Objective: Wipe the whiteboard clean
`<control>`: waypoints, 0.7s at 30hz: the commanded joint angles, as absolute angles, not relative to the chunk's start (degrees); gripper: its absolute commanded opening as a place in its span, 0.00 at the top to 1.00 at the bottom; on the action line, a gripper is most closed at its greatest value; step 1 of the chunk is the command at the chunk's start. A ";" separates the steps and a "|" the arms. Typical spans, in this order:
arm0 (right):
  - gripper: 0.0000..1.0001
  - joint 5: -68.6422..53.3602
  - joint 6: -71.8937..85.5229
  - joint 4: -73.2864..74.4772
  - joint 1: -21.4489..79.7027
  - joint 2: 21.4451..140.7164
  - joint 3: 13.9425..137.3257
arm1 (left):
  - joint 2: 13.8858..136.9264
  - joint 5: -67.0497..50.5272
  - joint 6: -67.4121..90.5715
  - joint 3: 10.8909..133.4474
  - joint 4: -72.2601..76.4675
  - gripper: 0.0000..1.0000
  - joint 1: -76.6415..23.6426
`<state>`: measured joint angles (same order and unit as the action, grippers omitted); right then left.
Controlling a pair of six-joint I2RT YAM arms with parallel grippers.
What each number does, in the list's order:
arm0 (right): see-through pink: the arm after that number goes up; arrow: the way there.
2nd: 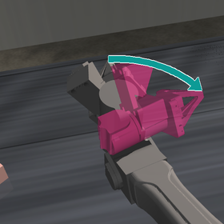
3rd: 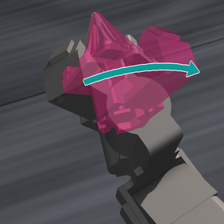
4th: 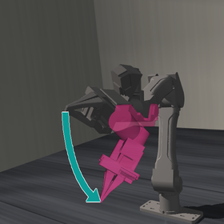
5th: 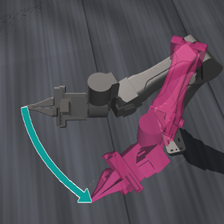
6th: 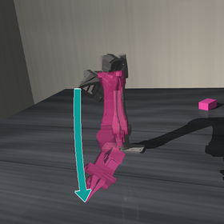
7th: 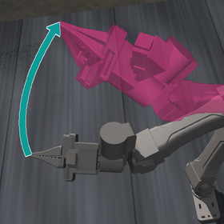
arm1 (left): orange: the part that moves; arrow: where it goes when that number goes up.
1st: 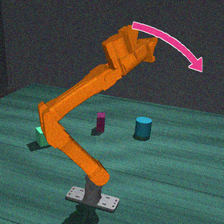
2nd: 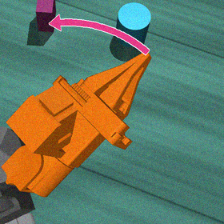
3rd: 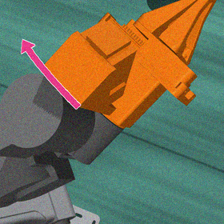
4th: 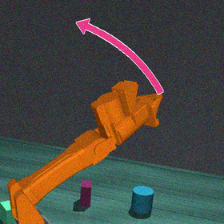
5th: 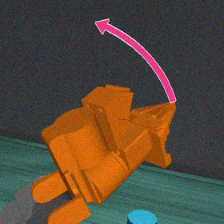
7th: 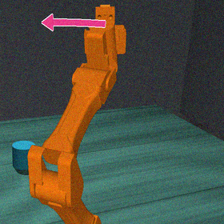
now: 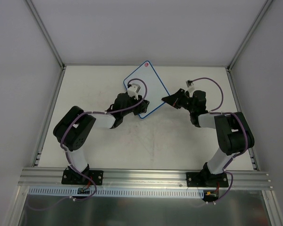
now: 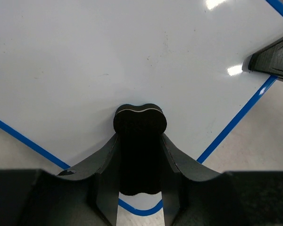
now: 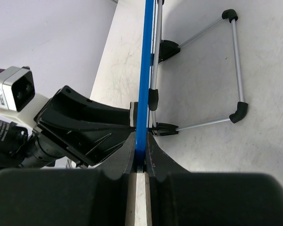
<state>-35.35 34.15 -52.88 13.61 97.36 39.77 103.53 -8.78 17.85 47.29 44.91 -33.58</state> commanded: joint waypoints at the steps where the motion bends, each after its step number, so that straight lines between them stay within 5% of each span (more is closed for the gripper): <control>1: 1.00 -41.13 37.35 -57.30 15.20 98.09 41.92 | 102.04 -4.50 12.76 46.58 34.38 1.00 -37.44; 21: 1.00 -41.40 38.14 -58.36 15.03 98.44 41.66 | 99.14 17.57 16.17 45.88 23.20 1.00 -39.20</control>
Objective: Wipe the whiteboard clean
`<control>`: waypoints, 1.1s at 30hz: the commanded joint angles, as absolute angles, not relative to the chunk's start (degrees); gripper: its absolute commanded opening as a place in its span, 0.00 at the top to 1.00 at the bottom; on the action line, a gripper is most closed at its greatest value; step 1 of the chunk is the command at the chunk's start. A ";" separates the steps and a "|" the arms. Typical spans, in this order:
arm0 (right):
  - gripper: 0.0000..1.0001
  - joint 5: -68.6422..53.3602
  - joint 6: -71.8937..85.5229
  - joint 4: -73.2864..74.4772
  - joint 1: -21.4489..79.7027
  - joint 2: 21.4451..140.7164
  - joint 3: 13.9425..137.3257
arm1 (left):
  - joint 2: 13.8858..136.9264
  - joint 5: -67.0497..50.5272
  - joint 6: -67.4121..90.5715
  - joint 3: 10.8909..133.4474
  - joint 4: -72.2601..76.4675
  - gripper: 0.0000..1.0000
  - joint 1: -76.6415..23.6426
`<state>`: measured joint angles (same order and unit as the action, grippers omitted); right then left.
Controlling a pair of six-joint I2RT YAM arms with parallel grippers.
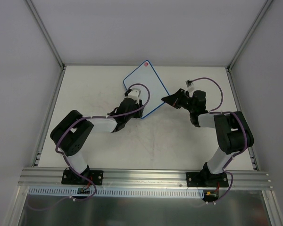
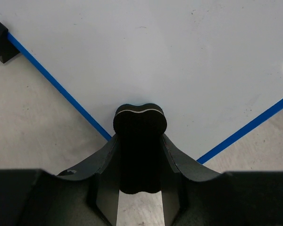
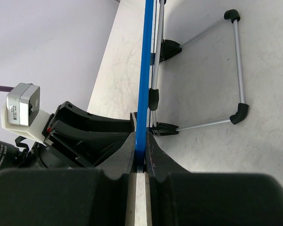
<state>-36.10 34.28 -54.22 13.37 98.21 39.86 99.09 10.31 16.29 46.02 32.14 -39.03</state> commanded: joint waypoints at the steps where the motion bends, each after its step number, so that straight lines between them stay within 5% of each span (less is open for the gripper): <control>1: 1.00 -41.48 38.14 -58.45 15.03 98.44 41.66 | 98.97 18.01 16.00 46.05 23.38 1.00 -39.20; 11: 1.00 -41.57 38.23 -58.36 14.77 98.96 42.10 | 81.23 7.30 15.03 35.51 38.33 1.00 -38.76; 19: 1.00 -41.22 37.88 -58.10 14.59 99.05 42.19 | 63.56 6.22 18.71 40.78 19.74 1.00 -36.66; 24: 1.00 -40.78 37.62 -56.87 14.50 98.70 42.01 | 54.69 0.81 23.98 41.67 6.96 1.00 -23.95; 33: 1.00 -38.76 34.02 -52.22 14.50 96.68 41.75 | 56.41 -8.34 27.15 36.22 0.44 1.00 -12.49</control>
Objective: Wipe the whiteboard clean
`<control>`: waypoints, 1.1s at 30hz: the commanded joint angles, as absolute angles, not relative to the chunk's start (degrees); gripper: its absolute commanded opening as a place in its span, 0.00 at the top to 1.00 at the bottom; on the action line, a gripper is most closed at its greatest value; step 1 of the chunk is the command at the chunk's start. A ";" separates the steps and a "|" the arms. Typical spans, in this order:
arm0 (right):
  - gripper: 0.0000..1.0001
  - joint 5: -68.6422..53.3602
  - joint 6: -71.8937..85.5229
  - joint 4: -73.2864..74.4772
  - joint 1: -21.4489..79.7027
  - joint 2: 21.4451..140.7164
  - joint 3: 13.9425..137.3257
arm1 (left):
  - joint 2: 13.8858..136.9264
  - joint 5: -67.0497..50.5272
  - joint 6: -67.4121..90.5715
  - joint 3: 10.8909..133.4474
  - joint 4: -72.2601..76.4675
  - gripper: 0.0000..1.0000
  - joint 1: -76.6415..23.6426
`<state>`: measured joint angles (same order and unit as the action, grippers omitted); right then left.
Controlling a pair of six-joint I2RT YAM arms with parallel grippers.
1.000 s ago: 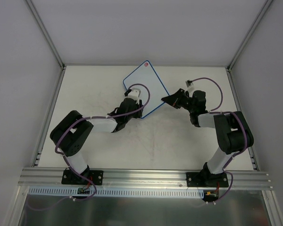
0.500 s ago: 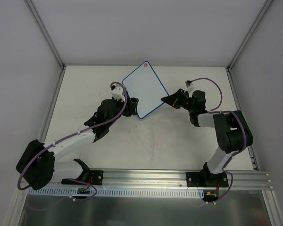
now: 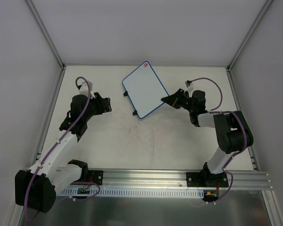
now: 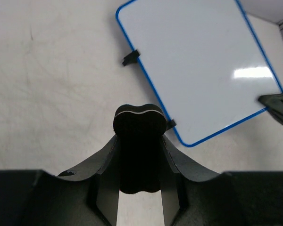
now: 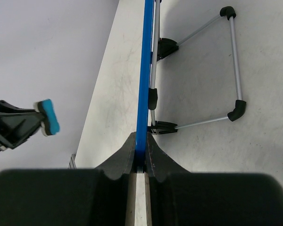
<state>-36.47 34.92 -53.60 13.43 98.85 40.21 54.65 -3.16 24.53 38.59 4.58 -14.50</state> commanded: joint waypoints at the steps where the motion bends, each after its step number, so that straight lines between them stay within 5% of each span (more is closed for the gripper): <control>1: 1.00 -38.59 33.75 -52.03 14.41 96.51 41.66 | 57.30 -8.70 27.42 35.86 0.53 1.00 -11.78; 14: 1.00 -39.02 32.96 -51.50 14.41 96.24 42.01 | 70.74 -9.67 25.40 37.09 0.44 1.00 -5.45; 16: 1.00 -38.94 33.13 -51.50 14.33 96.24 41.84 | 73.91 -9.41 26.10 38.05 0.26 0.93 -5.01; 23: 1.00 -38.58 32.61 -51.59 14.41 96.15 41.57 | 80.15 -9.05 25.49 40.34 0.26 0.98 -4.83; 33: 0.99 -38.85 32.61 -51.59 14.50 96.33 41.66 | 83.32 -6.68 23.47 41.57 -1.32 0.66 -4.83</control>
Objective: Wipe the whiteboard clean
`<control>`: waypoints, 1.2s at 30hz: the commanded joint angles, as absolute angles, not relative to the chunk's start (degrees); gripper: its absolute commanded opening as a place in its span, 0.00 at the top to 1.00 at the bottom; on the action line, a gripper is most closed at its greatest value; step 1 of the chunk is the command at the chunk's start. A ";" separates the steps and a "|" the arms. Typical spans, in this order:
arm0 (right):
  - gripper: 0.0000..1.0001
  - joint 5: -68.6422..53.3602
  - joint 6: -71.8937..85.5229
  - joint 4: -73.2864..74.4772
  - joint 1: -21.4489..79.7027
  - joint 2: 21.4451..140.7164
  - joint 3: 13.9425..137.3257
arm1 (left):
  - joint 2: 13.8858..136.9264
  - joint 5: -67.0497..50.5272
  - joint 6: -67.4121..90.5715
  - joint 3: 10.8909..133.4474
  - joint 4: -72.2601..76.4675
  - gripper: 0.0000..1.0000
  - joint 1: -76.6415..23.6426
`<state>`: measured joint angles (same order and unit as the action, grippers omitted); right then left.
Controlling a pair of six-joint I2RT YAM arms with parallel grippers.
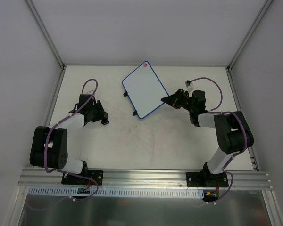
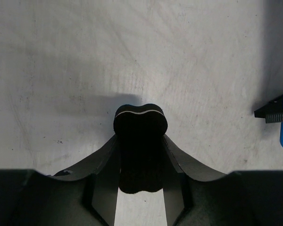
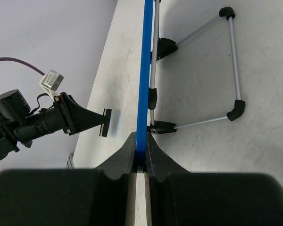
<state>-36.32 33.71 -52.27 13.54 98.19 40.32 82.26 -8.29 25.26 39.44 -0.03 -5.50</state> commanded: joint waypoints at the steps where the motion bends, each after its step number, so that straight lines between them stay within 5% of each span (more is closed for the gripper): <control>1: 0.99 -38.76 32.61 -51.59 14.50 96.42 41.66 | 83.49 -6.68 23.29 41.66 -1.41 0.64 -4.83; 16: 0.90 -38.85 32.34 -51.68 14.59 96.77 41.57 | 79.55 -2.55 22.76 39.82 -1.49 0.31 -4.66; 28: 0.69 -38.58 31.99 -51.68 14.68 96.59 41.48 | 73.39 -0.35 22.24 37.35 -0.88 0.28 -4.75; 36: 0.41 -38.67 31.55 -51.77 14.68 96.06 41.05 | 73.21 -0.35 22.41 37.27 -0.70 0.27 -4.75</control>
<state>-37.82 32.71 -50.19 14.41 98.19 40.32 74.85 -1.21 23.29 37.54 -1.17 -5.15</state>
